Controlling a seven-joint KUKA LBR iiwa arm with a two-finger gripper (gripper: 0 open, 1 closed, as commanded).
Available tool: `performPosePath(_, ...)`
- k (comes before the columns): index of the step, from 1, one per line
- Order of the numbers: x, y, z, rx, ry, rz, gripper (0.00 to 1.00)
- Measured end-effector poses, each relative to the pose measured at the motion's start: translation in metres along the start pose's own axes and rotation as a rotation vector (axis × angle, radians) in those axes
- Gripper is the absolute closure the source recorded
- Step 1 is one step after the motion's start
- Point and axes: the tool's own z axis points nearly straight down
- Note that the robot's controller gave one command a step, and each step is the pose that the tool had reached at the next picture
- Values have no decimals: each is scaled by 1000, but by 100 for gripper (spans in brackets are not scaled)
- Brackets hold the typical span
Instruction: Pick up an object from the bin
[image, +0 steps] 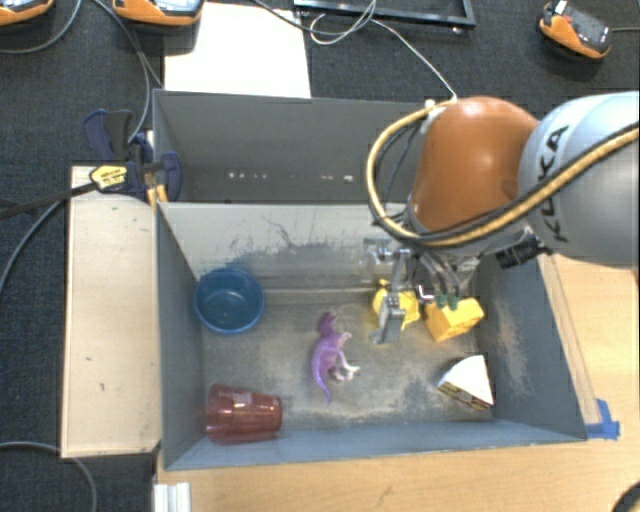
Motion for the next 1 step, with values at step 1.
performPosePath(1, -1, 0, -5, 0, -8, 2, 0)
